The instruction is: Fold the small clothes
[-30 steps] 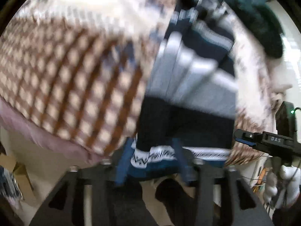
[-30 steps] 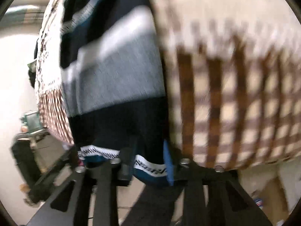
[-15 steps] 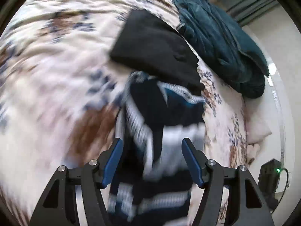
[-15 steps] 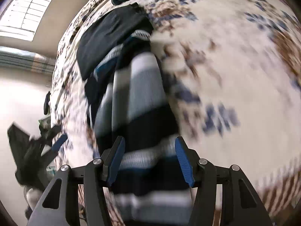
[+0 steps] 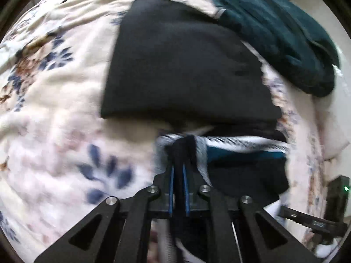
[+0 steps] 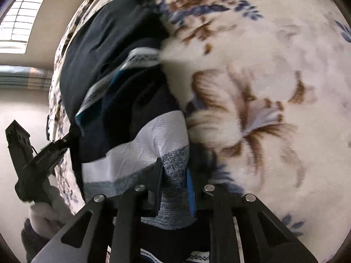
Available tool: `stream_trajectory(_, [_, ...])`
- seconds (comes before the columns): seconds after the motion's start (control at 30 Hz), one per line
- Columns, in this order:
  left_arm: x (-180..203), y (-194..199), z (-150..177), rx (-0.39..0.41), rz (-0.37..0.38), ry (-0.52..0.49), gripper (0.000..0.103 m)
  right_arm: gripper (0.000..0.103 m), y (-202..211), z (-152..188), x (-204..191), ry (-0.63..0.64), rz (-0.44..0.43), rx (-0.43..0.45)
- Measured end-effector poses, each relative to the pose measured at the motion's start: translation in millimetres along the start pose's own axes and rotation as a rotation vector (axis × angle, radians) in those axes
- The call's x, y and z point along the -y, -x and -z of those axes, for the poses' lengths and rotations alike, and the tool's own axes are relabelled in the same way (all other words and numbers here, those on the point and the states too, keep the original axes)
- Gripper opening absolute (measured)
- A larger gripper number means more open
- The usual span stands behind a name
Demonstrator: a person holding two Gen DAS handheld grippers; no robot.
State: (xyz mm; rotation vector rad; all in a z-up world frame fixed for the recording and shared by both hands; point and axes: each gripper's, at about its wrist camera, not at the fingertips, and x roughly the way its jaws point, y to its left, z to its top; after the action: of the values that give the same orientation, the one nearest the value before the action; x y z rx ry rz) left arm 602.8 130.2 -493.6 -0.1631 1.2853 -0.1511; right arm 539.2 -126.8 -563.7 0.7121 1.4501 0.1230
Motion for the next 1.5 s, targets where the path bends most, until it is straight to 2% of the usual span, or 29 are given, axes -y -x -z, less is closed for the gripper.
stream_trajectory(0.1, [-8.1, -3.7, -7.5, -0.017, -0.004, 0.004, 0.006, 0.020, -5.7, -3.2, -1.7, 0.002, 0.005, -0.042])
stream_trajectory(0.2, [-5.8, 5.0, -15.7, -0.001, 0.034, 0.003, 0.008, 0.032, -0.9, -14.3, -4.9, -0.001, 0.002, -0.087])
stream_trajectory(0.27, [-6.0, 13.6, -22.2, 0.027, 0.043, 0.012, 0.008, 0.042, 15.5, -29.9, -5.9, -0.008, -0.065, -0.033])
stream_trajectory(0.33, [-7.5, 12.9, -27.6, 0.018, 0.082, 0.030, 0.010, 0.055, 21.9, -51.3, -11.5, 0.013, -0.088, 0.022])
stream_trajectory(0.4, [-5.4, 5.9, -32.6, 0.001, 0.113, 0.043, 0.025, 0.056, 14.9, -71.2, -14.3, 0.026, -0.075, 0.028])
stream_trajectory(0.43, [-1.5, 1.7, -33.0, -0.006, 0.123, 0.040, 0.036, 0.056, 3.7, -86.5, -17.4, 0.029, -0.109, 0.008])
stream_trajectory(0.47, [5.7, -6.4, -34.4, -0.020, 0.126, 0.029, 0.038, 0.056, -5.5, -95.3, -19.9, 0.034, -0.125, -0.020])
stream_trajectory(0.5, [10.8, -11.8, -34.2, -0.034, 0.125, 0.012, 0.038, 0.047, -15.8, -103.2, -23.4, 0.043, -0.128, -0.054])
stream_trajectory(0.53, [18.1, -17.7, -32.8, -0.040, 0.099, -0.026, 0.037, 0.009, -20.8, -108.6, -24.5, 0.042, -0.109, -0.060])
stream_trajectory(0.57, [23.8, -18.7, -31.0, -0.033, 0.085, -0.055, 0.035, 0.006, -25.6, -115.5, -27.4, 0.049, -0.073, -0.058])
stream_trajectory(0.6, [29.3, -21.4, -30.6, -0.020, 0.057, -0.087, 0.027, 0.006, -24.4, -120.8, -29.7, 0.058, -0.053, -0.035])
stream_trajectory(0.63, [31.4, -23.5, -31.2, -0.013, 0.049, -0.110, 0.006, 0.006, -23.2, -128.0, -31.5, 0.058, -0.040, -0.007])
stream_trajectory(0.67, [31.5, -26.8, -33.7, -0.014, 0.038, -0.123, 0.002, 0.006, -24.5, -132.0, -31.4, 0.050, -0.036, -0.001])
stream_trajectory(0.73, [25.1, -35.4, -40.5, -0.019, -0.039, -0.118, 0.002, 0.006, -36.0, -139.3, -31.7, 0.042, -0.018, -0.025])
stream_trajectory(0.8, [8.4, -39.4, -46.7, -0.033, -0.027, -0.038, 0.002, 0.007, -43.6, -139.6, -35.1, 0.077, 0.024, -0.037])
stream_trajectory(0.83, [3.7, -37.9, -48.4, -0.033, -0.017, -0.014, 0.002, 0.013, -42.4, -137.9, -33.2, 0.080, 0.028, -0.055])
stream_trajectory(0.9, [-4.9, -27.4, -48.6, -0.034, 0.051, 0.043, 0.004, 0.023, -30.5, -132.7, -27.7, 0.065, 0.013, -0.058])
stream_trajectory(0.93, [-8.0, -19.7, -45.5, -0.038, 0.073, 0.069, 0.006, 0.034, -20.0, -128.2, -22.1, 0.060, -0.002, -0.041])
stream_trajectory(1.0, [-9.6, 2.1, -28.3, -0.036, 0.132, 0.114, 0.022, 0.049, -1.2, -114.5, -13.4, 0.054, -0.032, -0.025])
stream_trajectory(1.03, [-9.9, 10.4, -17.4, -0.036, 0.138, 0.136, 0.042, 0.049, 8.0, -102.9, -6.9, 0.047, -0.055, -0.030])
stream_trajectory(1.07, [-9.7, 16.9, -7.0, -0.032, 0.147, 0.156, 0.056, 0.049, 12.1, -95.3, -2.9, 0.041, -0.064, -0.037])
stream_trajectory(1.13, [-9.4, 23.7, 21.1, -0.042, 0.181, 0.226, 0.061, 0.049, 19.6, -75.4, 7.1, 0.017, -0.082, -0.059])
stream_trajectory(1.2, [-5.8, 20.4, 43.2, -0.047, 0.234, 0.245, 0.058, 0.049, 20.0, -53.6, 16.4, -0.021, -0.100, -0.087])
stream_trajectory(1.23, [-0.7, 16.0, 49.2, -0.030, 0.193, 0.221, 0.024, 0.049, 16.6, -42.8, 18.1, -0.037, -0.095, -0.103])
stream_trajectory(1.27, [4.8, 12.2, 49.5, -0.034, 0.155, 0.200, 0.005, 0.049, 11.7, -30.0, 21.0, -0.055, -0.095, -0.124])
stream_trajectory(1.33, [1.5, 13.0, 52.9, -0.004, 0.156, 0.205, 0.006, 0.049, 4.8, -15.1, 23.0, -0.064, -0.094, -0.148])
stream_trajectory(1.37, [-2.0, 15.1, 50.5, 0.018, 0.098, 0.192, 0.006, 0.049, 0.9, -7.4, 22.6, -0.069, -0.085, -0.154])
stream_trajectory(1.43, [-8.5, 10.2, 44.9, 0.016, 0.055, 0.172, 0.006, 0.049, -2.6, 0.1, 22.0, -0.080, -0.108, -0.153])
stream_trajectory(1.5, [-11.7, 7.3, 40.5, 0.004, 0.047, 0.161, 0.006, 0.049, -1.6, 2.5, 20.2, -0.085, -0.105, -0.139])
